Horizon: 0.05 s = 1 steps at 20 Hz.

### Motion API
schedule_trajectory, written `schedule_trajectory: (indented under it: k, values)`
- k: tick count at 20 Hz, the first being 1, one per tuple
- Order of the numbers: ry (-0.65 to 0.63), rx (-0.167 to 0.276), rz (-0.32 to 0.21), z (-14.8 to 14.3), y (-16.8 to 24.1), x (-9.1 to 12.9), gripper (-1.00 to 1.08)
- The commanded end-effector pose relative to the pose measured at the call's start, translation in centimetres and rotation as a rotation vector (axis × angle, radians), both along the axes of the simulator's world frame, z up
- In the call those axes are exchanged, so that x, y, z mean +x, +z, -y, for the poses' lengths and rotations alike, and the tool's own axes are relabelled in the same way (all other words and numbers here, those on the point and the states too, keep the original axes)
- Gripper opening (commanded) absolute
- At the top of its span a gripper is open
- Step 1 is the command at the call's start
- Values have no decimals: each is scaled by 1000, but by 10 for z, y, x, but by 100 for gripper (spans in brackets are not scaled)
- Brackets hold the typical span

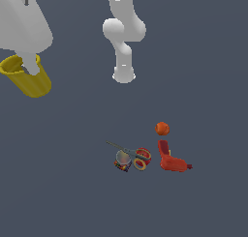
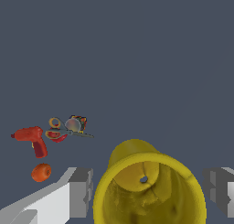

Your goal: Pick up a designated object from a clutter of objects.

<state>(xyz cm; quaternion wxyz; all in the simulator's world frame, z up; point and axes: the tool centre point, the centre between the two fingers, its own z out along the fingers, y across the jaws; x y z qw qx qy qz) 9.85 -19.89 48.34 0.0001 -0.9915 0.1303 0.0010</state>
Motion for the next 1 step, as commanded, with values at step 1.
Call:
schedule_trajectory:
  k: [1]
  values:
    - [0, 0, 1, 0, 2, 0, -100]
